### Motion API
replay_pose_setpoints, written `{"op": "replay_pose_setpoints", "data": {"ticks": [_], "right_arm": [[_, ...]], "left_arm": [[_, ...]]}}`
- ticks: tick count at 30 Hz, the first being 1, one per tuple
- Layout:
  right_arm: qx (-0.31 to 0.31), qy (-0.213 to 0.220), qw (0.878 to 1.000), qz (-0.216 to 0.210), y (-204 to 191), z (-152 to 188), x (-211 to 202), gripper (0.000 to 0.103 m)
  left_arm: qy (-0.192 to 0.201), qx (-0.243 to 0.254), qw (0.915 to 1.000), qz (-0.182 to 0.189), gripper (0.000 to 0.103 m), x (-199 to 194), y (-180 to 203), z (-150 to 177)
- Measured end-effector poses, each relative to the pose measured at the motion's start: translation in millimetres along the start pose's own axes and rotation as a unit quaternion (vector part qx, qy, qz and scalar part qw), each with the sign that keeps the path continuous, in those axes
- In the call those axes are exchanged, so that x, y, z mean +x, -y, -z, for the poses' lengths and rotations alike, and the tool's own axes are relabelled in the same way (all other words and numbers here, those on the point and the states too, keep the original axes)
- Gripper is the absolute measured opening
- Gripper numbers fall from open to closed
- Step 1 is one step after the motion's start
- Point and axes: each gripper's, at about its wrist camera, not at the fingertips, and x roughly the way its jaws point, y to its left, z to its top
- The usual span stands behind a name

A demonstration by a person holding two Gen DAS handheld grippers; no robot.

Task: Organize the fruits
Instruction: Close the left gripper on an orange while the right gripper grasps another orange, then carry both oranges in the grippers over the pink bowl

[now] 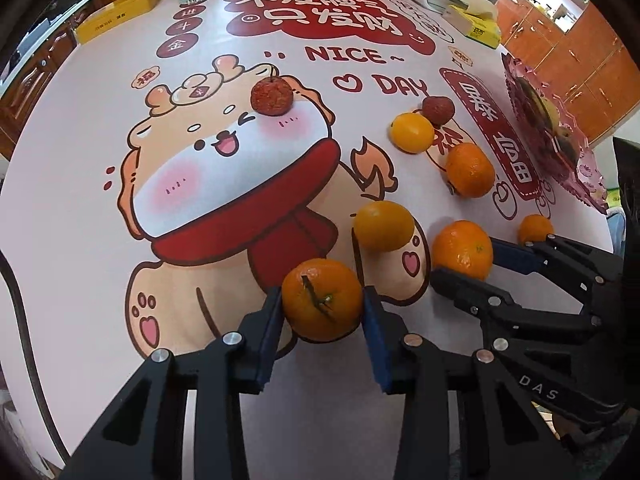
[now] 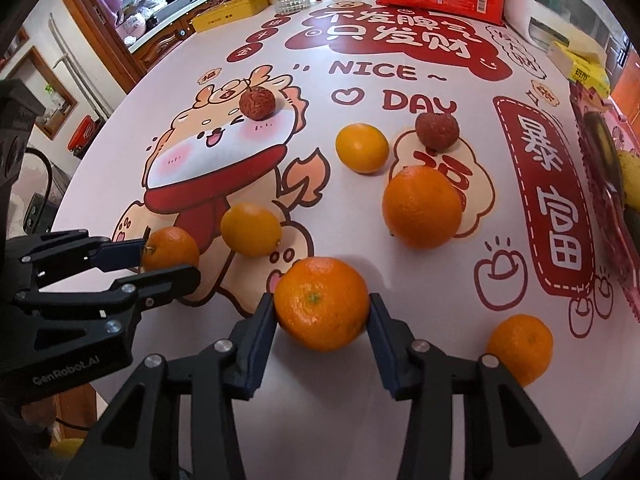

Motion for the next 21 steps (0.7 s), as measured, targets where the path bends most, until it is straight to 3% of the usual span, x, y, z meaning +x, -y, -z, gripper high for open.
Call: {"op": "replay_pose_setpoints", "data": {"ticks": [9, 21], "right_arm": [[-0.015, 0.035, 0.999, 0.002, -5, -5, -32, 0.044], [-0.021, 0.105, 0.994, 0.033, 4, -17, -103, 0.044]], "left_arm": [[0.021, 0.015, 0.9996, -0.002, 0.037, -28, 14, -14], [0.089, 0.065, 0.9939, 0.010, 0.037, -89, 57, -47]]}}
